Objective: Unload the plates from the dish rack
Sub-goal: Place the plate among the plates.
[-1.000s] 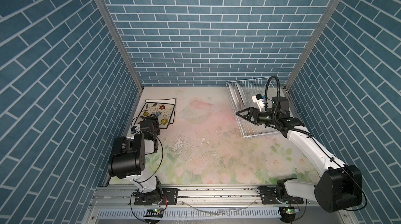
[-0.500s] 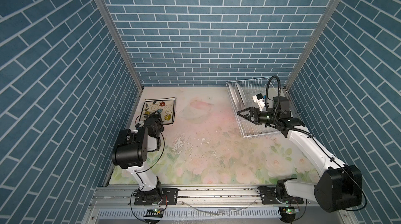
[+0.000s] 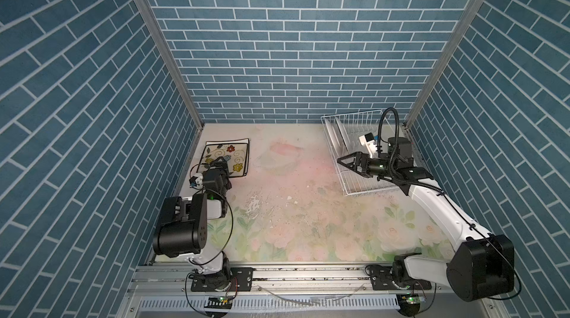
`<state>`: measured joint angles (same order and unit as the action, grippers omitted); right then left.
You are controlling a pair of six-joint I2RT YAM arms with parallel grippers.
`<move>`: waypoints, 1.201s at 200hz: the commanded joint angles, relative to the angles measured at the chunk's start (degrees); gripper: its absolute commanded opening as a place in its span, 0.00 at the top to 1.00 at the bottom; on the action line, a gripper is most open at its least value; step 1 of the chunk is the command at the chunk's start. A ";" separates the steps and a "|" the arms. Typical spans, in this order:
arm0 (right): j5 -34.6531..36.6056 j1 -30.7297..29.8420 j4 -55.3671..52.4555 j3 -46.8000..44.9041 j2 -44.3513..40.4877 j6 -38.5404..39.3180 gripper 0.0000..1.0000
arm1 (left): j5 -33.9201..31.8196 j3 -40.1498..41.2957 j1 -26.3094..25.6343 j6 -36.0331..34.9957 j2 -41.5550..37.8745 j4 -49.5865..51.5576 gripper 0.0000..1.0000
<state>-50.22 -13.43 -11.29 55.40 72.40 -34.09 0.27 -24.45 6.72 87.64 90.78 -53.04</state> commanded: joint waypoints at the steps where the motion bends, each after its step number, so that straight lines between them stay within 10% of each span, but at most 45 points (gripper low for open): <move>1: -0.73 0.36 0.21 -1.25 -1.80 2.09 0.02 | 0.58 -0.69 -0.34 -1.44 -1.58 0.56 0.02; 240: -1.64 1.57 -1.07 -1.00 -2.44 3.68 0.02 | 2.40 -5.08 -0.48 -4.20 -3.63 9.13 0.01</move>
<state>-50.39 -12.29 -11.99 55.37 70.26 -32.91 2.55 -26.48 6.48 86.11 88.92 -44.95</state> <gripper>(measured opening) 0.985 0.991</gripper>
